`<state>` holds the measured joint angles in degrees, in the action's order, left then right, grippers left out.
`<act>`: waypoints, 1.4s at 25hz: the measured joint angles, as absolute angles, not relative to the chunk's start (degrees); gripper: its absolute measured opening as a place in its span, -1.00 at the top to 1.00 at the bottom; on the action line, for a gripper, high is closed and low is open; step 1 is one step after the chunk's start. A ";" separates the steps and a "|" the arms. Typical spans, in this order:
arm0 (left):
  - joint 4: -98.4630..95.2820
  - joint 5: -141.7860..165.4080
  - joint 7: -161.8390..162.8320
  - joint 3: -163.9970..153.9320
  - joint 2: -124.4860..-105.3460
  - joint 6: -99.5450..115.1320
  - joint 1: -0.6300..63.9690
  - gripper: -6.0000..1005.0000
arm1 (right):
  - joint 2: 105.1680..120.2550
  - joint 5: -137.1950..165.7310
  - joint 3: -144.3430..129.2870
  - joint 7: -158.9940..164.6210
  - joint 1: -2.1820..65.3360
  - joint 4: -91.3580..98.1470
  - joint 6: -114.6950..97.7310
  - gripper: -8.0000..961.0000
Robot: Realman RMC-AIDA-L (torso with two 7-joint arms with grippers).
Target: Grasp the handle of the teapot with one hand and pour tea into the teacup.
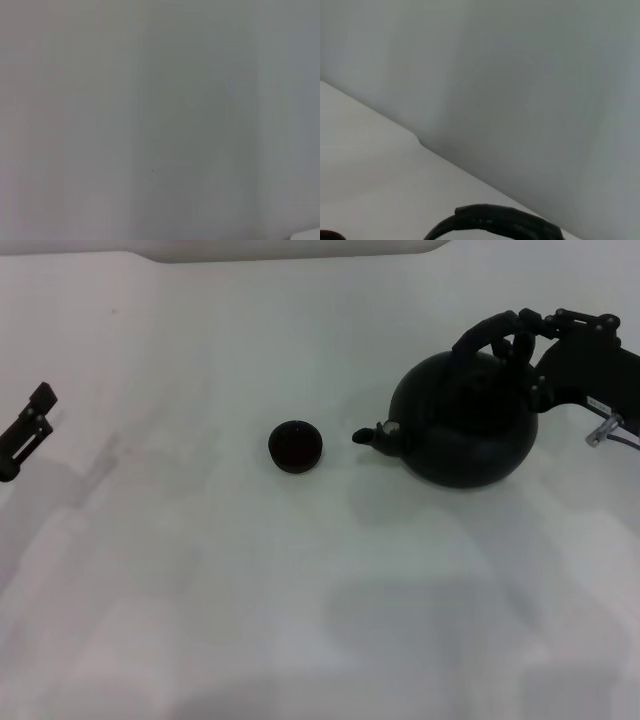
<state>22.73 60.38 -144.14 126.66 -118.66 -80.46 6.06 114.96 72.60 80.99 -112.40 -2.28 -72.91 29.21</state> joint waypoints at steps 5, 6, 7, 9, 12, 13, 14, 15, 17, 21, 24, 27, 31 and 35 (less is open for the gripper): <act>22.68 60.38 -144.14 126.75 -118.66 -80.46 5.94 -0.51 | 115.00 72.60 84.81 -112.57 -2.74 -71.37 34.64 0.16; 22.70 60.38 -144.14 126.77 -118.66 -80.46 5.93 -0.51 | 115.03 72.61 85.70 -112.62 -2.81 -70.96 35.71 0.15; 22.71 60.38 -144.14 126.79 -118.66 -80.46 5.91 -0.51 | 115.04 72.63 86.73 -112.67 -2.87 -70.45 36.69 0.14; 22.72 60.38 -144.14 126.82 -118.66 -80.45 5.95 -0.51 | 115.05 72.64 88.35 -112.71 -2.91 -69.42 37.84 0.12; 22.69 60.38 -144.20 126.93 -118.66 -80.31 6.01 -0.51 | 115.06 72.70 91.68 -113.03 -2.75 -67.08 40.12 0.08; 22.69 60.37 -144.32 126.98 -118.66 -80.18 6.00 -0.51 | 115.05 72.69 92.76 -113.19 -2.65 -66.33 40.87 0.07; 22.71 60.33 -144.46 126.99 -118.66 -80.09 6.01 -0.51 | 115.11 72.67 94.12 -113.48 -2.48 -65.40 42.42 0.06; 22.77 60.24 -144.70 127.00 -118.66 -79.97 6.01 -0.51 | 115.17 72.59 96.50 -114.08 -2.25 -63.93 44.75 -0.03; 22.98 60.11 -144.89 127.00 -118.65 -79.92 6.04 -0.51 | 115.26 71.83 100.01 -115.66 -1.93 -61.71 48.60 -0.22; 22.99 59.39 -145.08 127.09 -118.65 -79.66 6.25 -0.51 | 115.21 64.15 107.71 -123.07 -0.36 -52.56 58.27 -0.43; 22.64 58.03 -146.09 127.16 -118.70 -78.93 6.55 -0.51 | 115.09 57.64 114.55 -131.34 1.72 -42.30 66.52 -0.47; 22.46 56.18 -146.89 127.17 -118.81 -78.34 6.72 -0.51 | 115.06 53.84 121.30 -140.08 4.06 -32.43 74.08 -0.48; 21.82 51.22 -147.09 127.18 -118.77 -78.22 6.83 -0.51 | 115.33 52.88 125.93 -146.04 4.71 -27.34 76.71 -0.48; 20.18 44.59 -147.11 127.18 -118.71 -78.04 6.85 -0.51 | 115.33 52.20 126.21 -146.96 4.22 -25.59 76.10 -0.48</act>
